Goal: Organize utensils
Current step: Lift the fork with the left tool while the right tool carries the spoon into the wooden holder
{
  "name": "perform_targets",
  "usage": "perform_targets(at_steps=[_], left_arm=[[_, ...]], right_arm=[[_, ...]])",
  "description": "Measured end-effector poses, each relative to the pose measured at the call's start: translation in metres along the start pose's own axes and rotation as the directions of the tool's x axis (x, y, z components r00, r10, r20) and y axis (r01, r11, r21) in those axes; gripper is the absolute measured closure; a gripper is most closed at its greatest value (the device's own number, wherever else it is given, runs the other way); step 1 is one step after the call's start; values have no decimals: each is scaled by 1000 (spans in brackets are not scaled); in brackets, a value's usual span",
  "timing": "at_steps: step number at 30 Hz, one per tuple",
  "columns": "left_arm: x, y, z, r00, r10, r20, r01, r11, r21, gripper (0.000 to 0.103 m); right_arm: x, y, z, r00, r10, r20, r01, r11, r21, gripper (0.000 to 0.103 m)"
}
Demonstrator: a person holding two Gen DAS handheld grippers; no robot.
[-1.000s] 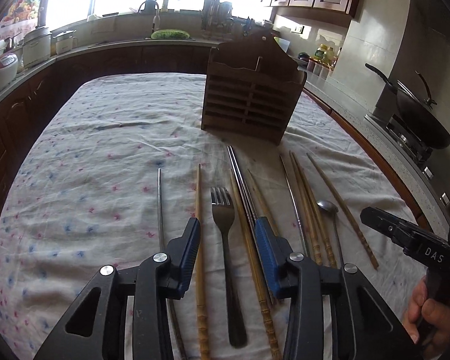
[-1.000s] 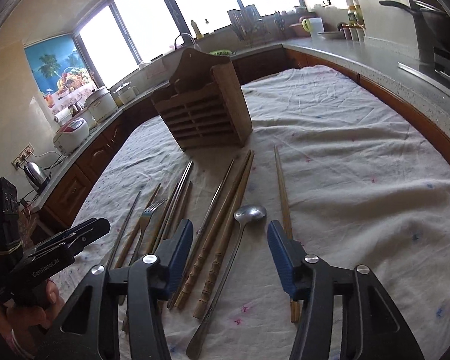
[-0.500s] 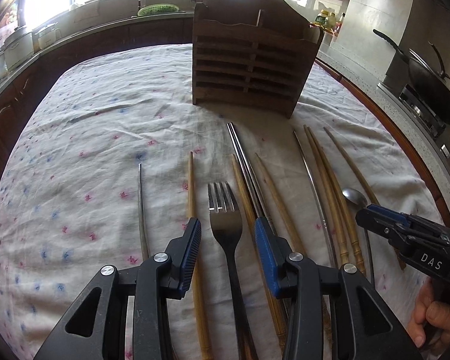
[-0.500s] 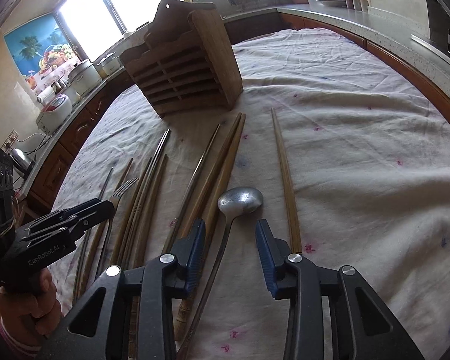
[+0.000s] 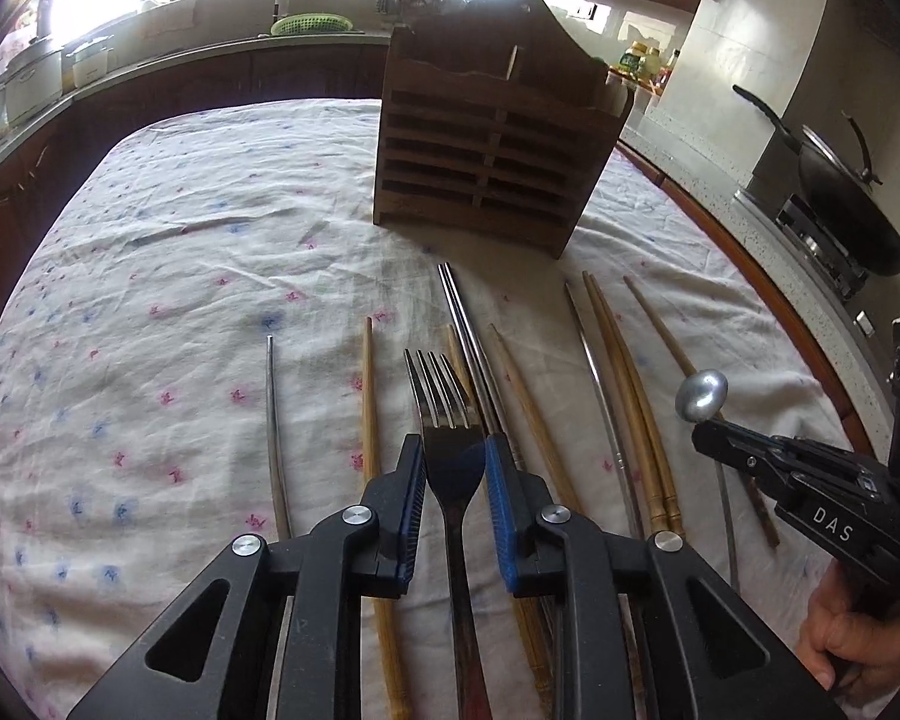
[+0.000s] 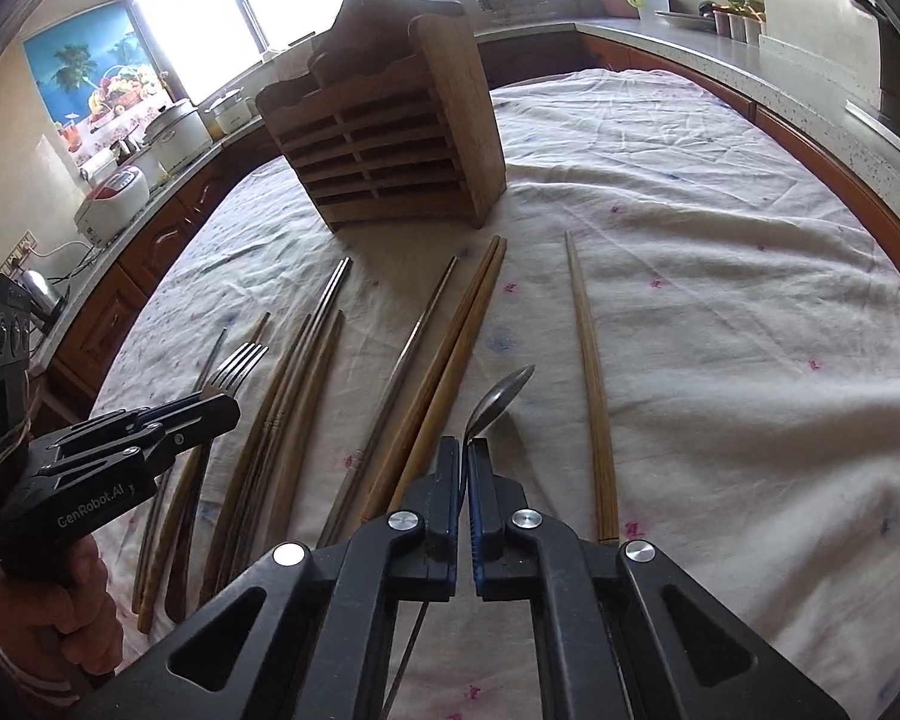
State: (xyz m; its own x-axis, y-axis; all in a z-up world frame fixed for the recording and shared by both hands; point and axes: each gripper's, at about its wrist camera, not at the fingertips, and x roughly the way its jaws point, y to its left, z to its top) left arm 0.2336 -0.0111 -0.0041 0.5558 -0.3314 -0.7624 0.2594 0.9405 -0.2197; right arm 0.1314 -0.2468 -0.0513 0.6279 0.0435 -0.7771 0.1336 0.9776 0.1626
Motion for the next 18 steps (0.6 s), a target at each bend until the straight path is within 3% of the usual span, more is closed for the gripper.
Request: perform_targets(at_steps=[8, 9, 18], left_arm=[[-62, 15, -1, 991, -62, 117, 69, 996, -64, 87], [-70, 16, -1, 989, -66, 133, 75, 995, -68, 101], [-113, 25, 0, 968, -90, 233, 114, 989, -90, 102]], right_arm=[[-46, 4, 12, 993, 36, 109, -36, 999, -3, 101], [-53, 5, 15, 991, 42, 128, -42, 999, -3, 101], [-97, 14, 47, 959, 64, 277, -59, 998, -25, 101]])
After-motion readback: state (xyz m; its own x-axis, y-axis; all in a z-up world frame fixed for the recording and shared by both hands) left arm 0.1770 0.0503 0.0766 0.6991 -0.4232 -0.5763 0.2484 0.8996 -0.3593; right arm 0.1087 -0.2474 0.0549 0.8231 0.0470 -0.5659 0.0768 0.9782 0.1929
